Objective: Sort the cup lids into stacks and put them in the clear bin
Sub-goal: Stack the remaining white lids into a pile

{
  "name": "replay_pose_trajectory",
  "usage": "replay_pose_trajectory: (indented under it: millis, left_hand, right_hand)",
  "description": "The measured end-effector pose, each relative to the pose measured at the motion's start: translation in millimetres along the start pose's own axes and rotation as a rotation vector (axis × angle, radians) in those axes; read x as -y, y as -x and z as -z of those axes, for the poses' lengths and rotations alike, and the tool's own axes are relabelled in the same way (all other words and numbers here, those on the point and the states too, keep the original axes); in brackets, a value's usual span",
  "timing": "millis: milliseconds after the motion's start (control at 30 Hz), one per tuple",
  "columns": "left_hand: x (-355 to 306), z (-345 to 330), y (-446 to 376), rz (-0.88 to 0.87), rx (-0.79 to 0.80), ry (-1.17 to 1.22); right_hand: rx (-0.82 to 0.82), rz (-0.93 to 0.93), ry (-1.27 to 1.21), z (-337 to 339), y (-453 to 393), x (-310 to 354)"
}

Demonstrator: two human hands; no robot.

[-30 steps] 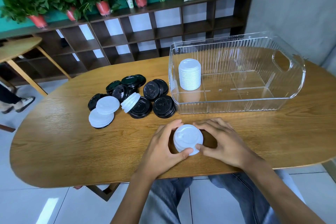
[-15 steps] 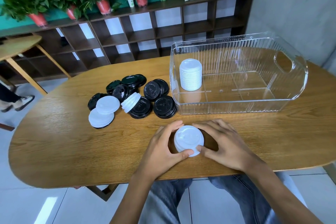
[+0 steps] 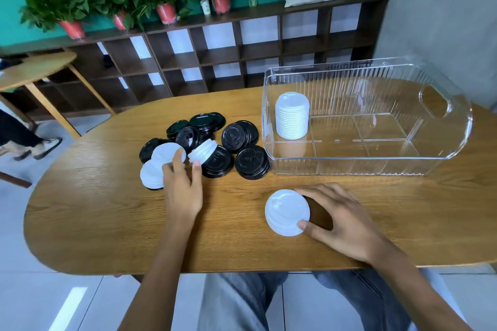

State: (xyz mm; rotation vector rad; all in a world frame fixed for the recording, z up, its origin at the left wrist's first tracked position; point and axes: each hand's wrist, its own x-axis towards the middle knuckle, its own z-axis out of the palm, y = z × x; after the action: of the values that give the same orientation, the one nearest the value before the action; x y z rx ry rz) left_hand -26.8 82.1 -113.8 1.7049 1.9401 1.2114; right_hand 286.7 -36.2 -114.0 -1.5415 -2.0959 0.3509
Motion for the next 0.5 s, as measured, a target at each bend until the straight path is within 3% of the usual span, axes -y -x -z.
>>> replay_pose_trajectory:
  millis: [200, 500]
  left_hand:
    - [2, -8, -14, 0.015, 0.046, -0.193]
    - [-4, -4, -16, -0.012, 0.078, -0.11]
  right_hand:
    - [0.01, -0.003, -0.005, 2, 0, 1]
    - [0.015, -0.013, -0.004, 2, 0, 1]
